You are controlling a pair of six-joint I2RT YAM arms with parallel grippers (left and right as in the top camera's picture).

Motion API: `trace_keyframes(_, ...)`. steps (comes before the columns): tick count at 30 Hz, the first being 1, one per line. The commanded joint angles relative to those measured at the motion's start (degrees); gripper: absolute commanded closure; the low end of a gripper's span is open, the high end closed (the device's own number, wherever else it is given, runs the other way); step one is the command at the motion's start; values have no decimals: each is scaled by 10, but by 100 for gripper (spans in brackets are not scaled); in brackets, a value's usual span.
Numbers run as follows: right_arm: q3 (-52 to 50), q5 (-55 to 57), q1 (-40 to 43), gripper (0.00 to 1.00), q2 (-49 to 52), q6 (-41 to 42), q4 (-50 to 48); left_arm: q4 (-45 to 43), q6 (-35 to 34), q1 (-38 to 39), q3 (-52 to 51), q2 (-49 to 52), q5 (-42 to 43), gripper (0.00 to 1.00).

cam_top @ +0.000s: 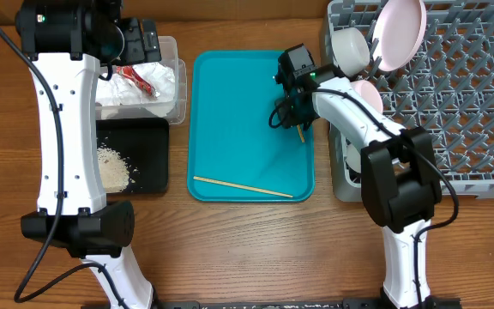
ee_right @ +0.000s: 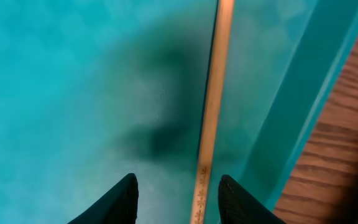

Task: Sort waste into correct bins and load items into the dishwasher
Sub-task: 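Return the right gripper to the teal tray and grasp a chopstick, then carry the chopstick to the dish rack and insert it upright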

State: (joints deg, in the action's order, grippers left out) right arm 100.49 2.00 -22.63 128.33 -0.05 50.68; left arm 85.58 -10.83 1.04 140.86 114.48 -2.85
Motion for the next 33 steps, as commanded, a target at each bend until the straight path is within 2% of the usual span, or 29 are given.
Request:
trace_keyframes(1,-2,9,-1,57,12,-6,0,-1,-10,2,9,-3,-6,0)
trace_keyframes(9,-2,9,-1,66,35,-6,25,-1,-10,2,9,-3,-5,0)
trace_keyframes(17,-4,-6,-1,96,35,-4,79,-1,-10,2,9,-3,-5,0)
trace_keyframes(24,28,-20,-2,96,6,7,107,-1,-10,2,9,-3,-5,0)
trace_keyframes(33,176,-31,12,96,-136,33,212,-1,-10,2,9,-3,-5,0)
